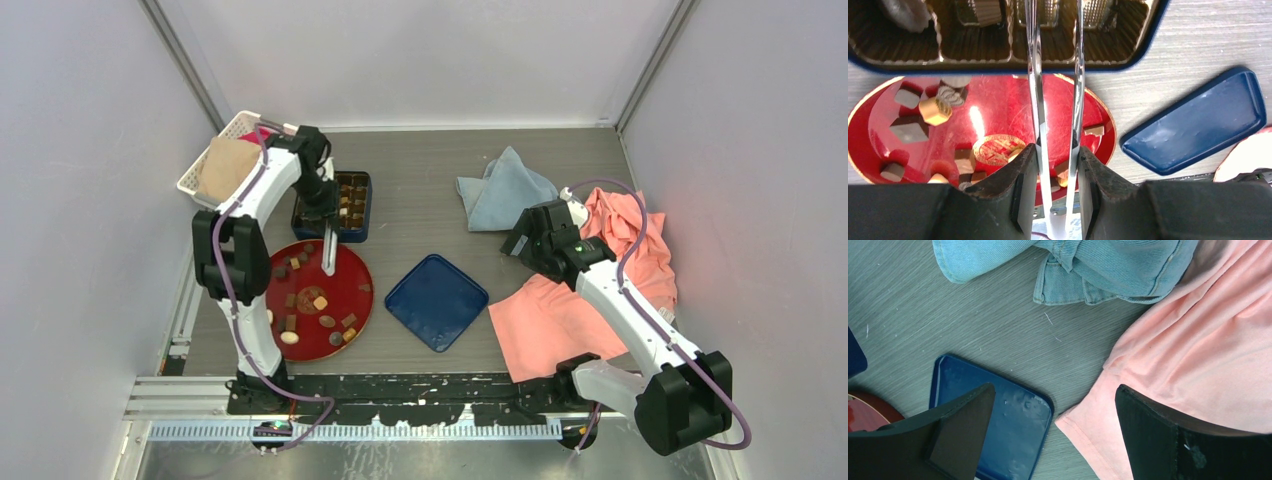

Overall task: Pack the chocolate
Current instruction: Place the fake chocolate in the packing box, then pick up the fake chocolate from the plate.

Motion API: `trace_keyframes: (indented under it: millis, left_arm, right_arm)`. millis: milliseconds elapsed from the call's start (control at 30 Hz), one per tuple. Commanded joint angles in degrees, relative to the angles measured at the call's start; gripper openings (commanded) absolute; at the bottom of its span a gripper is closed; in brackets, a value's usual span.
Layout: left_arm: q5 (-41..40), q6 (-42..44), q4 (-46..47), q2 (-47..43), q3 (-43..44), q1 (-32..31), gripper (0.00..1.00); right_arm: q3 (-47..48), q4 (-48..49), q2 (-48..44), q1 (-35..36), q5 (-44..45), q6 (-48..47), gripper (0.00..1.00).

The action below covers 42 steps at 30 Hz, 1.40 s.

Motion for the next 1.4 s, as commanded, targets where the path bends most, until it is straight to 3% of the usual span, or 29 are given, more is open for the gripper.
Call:
trace_keyframes:
  millis: [0,333,667,833,1100,1367]
  left_arm:
    - [-1.6,0.8,-3.3,-9.5,0.6,0.2,0.27]
    - [-7.0,-2.6,-7.9,-27.0,-16.5,0.2,0.27]
    - [-1.6,-13.5,-9.6,-43.1,-33.7,-1.1,0.31]
    - [-1.4,-17.4,-10.8,-46.0,-37.9,-3.8,0.31]
    - [-1.8,-26.3,-10.8,-48.4,-44.4,-13.8,0.32]
    - [-1.5,-28.6,-9.7,-49.3,-47.8,-15.5,0.35]
  right_arm:
    - [1.2,0.7,-1.3,0.2,1.4,-0.1,0.95]
    - [1.7,1.9,0.9,0.2,-0.2,-0.2,0.95]
    - [2.0,3.6,3.2,0.2,-2.1,-0.4,0.95]
    - [1.7,4.3,3.3,0.3,-2.8,-0.2,0.95]
    - [0.8,4.2,2.1,0.3,-2.9,-0.1,0.95]
    - [0.3,4.3,1.6,0.3,-3.2,0.0,0.95]
